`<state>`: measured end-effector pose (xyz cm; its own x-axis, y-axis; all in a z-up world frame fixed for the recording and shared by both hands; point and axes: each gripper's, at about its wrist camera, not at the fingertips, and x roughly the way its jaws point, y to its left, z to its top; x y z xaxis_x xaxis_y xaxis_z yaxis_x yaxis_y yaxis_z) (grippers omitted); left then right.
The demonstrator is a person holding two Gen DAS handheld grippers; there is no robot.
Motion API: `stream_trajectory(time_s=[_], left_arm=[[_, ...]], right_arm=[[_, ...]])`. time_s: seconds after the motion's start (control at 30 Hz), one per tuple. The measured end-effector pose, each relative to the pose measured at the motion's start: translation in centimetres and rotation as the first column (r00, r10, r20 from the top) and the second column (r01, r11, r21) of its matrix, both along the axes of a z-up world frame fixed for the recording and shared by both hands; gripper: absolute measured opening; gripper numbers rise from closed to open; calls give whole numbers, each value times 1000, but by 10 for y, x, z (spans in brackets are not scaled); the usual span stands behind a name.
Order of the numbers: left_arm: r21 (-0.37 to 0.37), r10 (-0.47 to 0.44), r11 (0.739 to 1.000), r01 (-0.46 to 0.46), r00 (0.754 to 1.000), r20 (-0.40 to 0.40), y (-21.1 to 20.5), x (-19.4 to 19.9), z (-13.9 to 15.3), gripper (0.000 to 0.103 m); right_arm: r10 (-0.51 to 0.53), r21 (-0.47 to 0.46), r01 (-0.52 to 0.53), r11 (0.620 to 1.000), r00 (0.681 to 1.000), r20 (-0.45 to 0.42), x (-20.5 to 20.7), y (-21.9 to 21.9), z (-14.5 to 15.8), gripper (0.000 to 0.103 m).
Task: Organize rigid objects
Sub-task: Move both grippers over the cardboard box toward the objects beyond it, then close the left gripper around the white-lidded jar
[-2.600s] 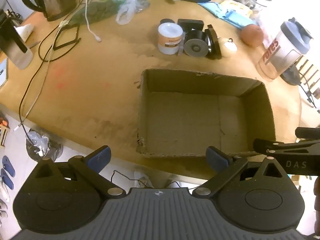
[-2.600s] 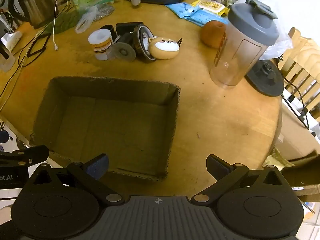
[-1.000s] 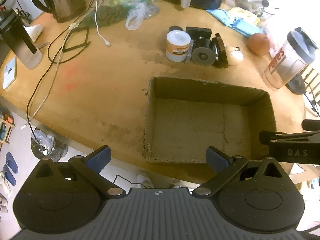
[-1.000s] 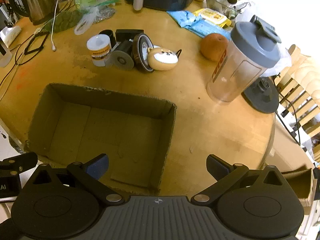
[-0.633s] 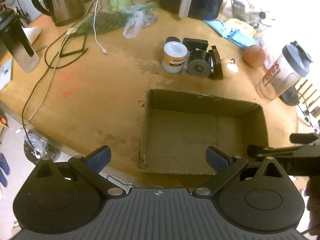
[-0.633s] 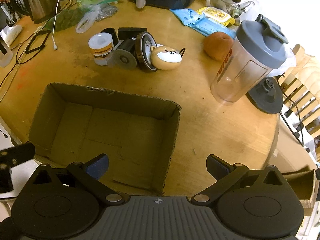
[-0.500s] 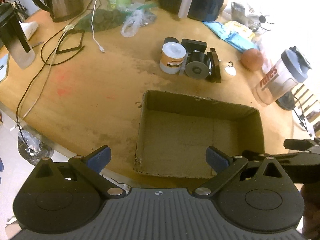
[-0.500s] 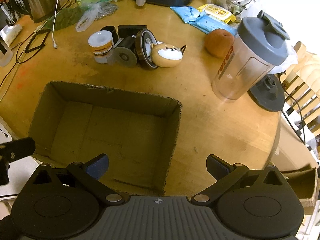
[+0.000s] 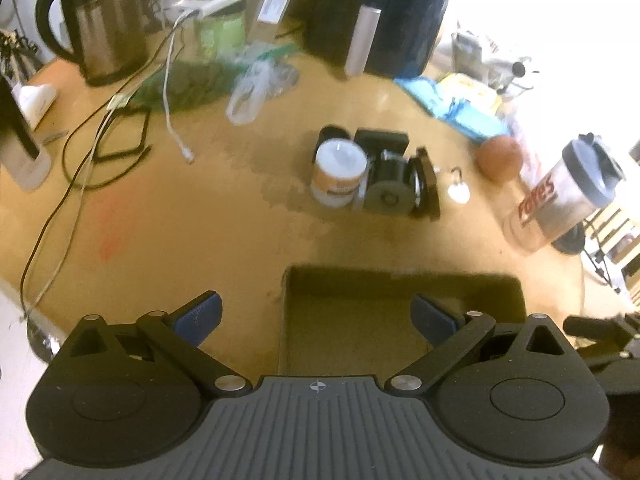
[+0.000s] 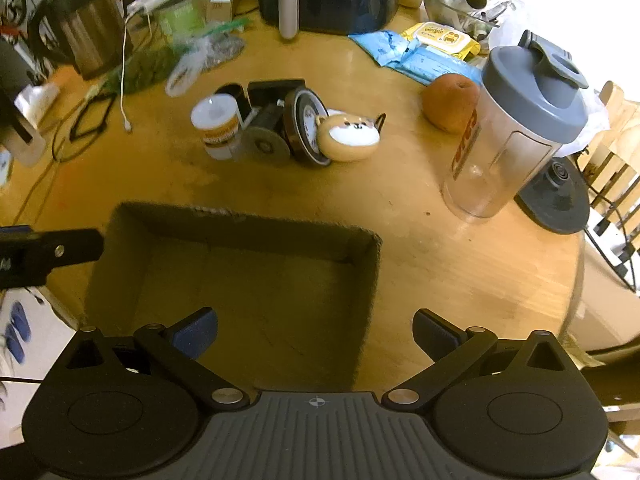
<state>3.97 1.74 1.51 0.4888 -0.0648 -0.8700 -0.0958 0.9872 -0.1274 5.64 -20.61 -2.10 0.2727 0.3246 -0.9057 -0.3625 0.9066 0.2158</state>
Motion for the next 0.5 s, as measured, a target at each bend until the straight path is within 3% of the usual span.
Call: stream_trajectory(time_s=[0.5], left_arm=[[69, -112, 992, 106, 989, 100, -6, 74, -12, 102]], right_arm=[[-11, 31, 11, 999, 1000, 9, 19, 10, 2, 103]])
